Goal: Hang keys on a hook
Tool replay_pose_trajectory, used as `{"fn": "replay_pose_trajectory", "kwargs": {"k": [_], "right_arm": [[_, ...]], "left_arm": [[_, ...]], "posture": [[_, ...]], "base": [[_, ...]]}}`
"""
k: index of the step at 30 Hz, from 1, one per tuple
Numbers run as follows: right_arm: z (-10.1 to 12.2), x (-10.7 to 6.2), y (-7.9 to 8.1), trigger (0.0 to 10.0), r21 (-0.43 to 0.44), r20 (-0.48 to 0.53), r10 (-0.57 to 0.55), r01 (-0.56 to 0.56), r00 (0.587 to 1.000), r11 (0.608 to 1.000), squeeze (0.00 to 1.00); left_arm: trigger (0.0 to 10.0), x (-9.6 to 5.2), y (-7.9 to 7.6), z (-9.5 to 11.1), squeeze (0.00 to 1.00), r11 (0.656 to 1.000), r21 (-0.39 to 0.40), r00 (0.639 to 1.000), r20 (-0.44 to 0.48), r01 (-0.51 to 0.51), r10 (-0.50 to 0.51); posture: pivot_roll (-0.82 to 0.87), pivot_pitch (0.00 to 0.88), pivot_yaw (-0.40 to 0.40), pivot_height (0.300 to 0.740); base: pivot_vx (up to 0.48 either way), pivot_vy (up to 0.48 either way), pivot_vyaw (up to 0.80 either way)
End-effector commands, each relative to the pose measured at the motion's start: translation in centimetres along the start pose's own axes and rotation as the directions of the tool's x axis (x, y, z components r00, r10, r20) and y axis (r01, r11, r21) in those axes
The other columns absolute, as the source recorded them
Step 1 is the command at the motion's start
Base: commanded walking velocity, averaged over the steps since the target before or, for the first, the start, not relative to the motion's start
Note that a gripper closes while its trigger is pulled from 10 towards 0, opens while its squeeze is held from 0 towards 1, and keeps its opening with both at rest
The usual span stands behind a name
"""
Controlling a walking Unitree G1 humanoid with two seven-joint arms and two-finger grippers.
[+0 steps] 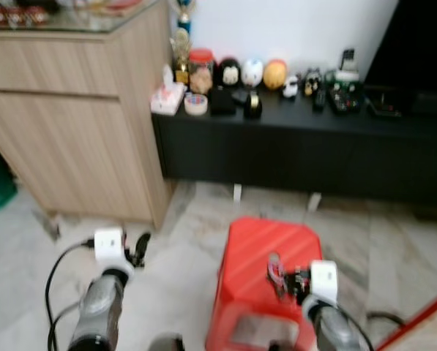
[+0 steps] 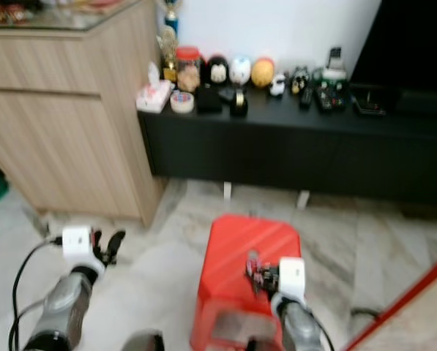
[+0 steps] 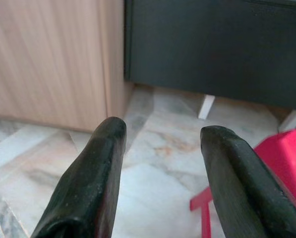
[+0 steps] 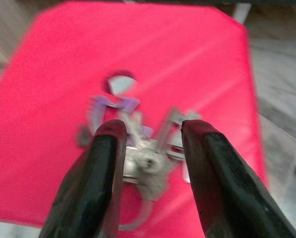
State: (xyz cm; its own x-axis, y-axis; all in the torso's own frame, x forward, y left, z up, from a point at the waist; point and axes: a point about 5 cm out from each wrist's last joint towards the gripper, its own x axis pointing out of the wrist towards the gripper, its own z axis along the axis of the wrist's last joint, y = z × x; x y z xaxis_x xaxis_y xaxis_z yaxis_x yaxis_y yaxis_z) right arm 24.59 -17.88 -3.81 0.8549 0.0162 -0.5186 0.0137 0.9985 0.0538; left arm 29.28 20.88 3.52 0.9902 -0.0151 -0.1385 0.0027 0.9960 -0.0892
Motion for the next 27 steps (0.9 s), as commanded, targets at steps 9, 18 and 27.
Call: {"fn": "replay_pose_trajectory", "kwargs": {"k": [9, 18, 27], "right_arm": [[-0.1, -0.1, -0.1, 10.0, -0.018, -0.002, 0.009, -0.009, 1.0, 1.0, 0.0], [1.1, 0.1, -0.5, 10.0, 0.037, 0.071, -0.014, 0.011, 0.997, 0.999, 0.0], [2.0, 0.2, -0.8, 10.0, 0.019, 0.115, 0.004, -0.006, 0.993, 1.0, 0.0]], "left_arm": [[10.0, 0.0, 0.1, -0.1, 0.0, 1.0, -0.003, 1.0, -0.009, -0.004, 0.004], [10.0, -1.0, 0.1, -2.0, 0.0, 0.999, 0.025, 0.995, -0.091, 0.033, -0.03], [10.0, -2.7, 0.4, -4.1, 0.0, 1.0, 0.026, 0.989, -0.15, 0.012, -0.008]], "posture": [[0.01, 0.0, -0.016, 0.625], [0.02, 0.0, -0.017, 0.625], [0.01, 0.0, -0.033, 0.625]], "base": [[0.0, 0.0, 0.47], [0.0, 0.0, 0.0], [0.0, 0.0, 0.0]]}}
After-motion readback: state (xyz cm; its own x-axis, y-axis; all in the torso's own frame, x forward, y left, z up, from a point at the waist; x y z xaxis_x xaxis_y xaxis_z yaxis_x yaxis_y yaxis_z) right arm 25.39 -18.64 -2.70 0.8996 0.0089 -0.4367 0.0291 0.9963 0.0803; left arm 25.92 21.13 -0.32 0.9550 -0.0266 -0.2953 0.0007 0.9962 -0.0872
